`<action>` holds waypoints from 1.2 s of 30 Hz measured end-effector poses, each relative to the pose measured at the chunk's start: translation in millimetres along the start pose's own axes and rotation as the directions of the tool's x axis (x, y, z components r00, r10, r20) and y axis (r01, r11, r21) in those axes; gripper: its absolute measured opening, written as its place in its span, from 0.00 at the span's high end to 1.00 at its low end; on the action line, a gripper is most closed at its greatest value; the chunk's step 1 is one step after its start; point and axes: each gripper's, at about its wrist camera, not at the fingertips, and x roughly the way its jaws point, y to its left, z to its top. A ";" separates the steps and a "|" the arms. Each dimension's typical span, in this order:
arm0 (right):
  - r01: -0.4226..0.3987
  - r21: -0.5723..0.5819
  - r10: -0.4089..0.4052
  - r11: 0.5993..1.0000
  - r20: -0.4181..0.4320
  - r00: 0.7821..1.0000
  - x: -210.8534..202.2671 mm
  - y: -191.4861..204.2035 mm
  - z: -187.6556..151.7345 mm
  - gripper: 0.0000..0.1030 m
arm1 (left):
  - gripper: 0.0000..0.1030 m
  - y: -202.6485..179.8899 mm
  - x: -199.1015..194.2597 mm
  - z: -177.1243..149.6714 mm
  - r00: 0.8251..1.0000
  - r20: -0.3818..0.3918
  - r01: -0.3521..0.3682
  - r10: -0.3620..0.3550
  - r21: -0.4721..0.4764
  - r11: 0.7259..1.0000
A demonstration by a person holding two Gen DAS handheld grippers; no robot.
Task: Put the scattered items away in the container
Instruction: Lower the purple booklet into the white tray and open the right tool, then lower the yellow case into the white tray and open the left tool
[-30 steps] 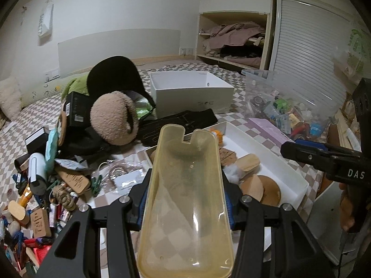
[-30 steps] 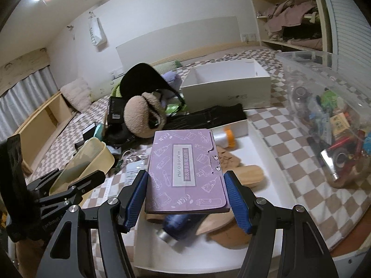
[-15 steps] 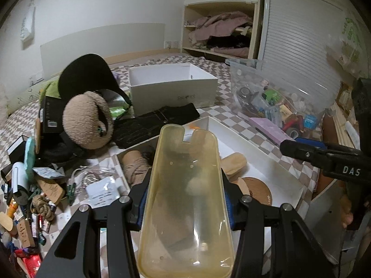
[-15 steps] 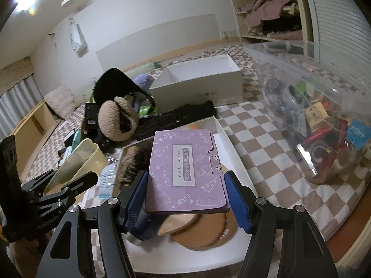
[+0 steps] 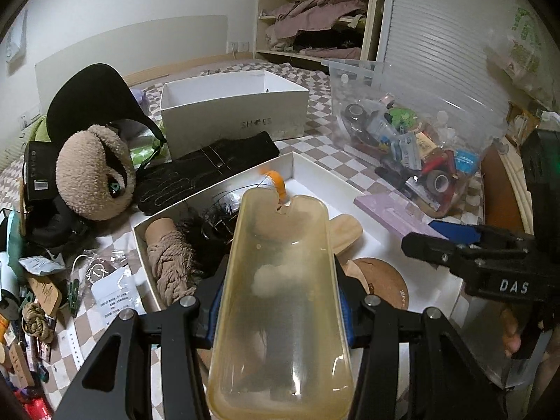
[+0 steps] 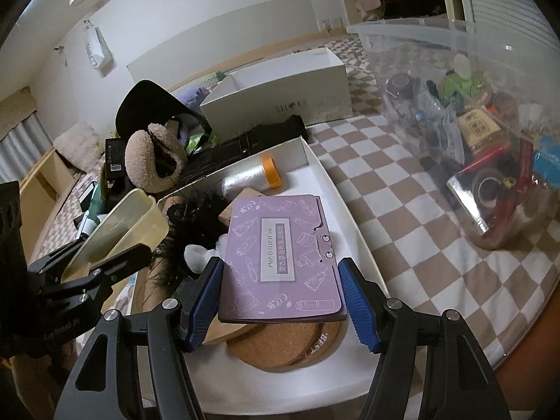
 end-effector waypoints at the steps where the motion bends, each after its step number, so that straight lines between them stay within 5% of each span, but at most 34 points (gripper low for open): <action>1: -0.001 0.002 0.001 1.000 -0.001 1.000 0.8 -0.7 -0.4 0.35 | 0.52 0.0 1.9 0.9 1.000 -0.002 0.001 -0.001 0.000 1.000; 19: -0.004 -0.023 0.003 1.000 -0.050 0.999 16.4 -1.4 -10.4 0.34 | 0.52 -14.0 37.4 24.1 0.999 -0.041 0.032 -0.031 0.024 0.999; 34: 0.000 -0.042 -0.002 0.999 -0.040 0.999 -0.3 -7.2 -15.3 0.34 | 0.51 -42.1 65.4 18.1 0.981 -0.146 0.136 -0.125 0.071 0.988; 36: 0.000 -0.037 -0.001 0.999 -0.038 0.999 -1.0 -8.5 -15.5 0.34 | 0.42 -42.9 66.1 17.2 0.983 -0.146 0.126 -0.114 0.070 0.990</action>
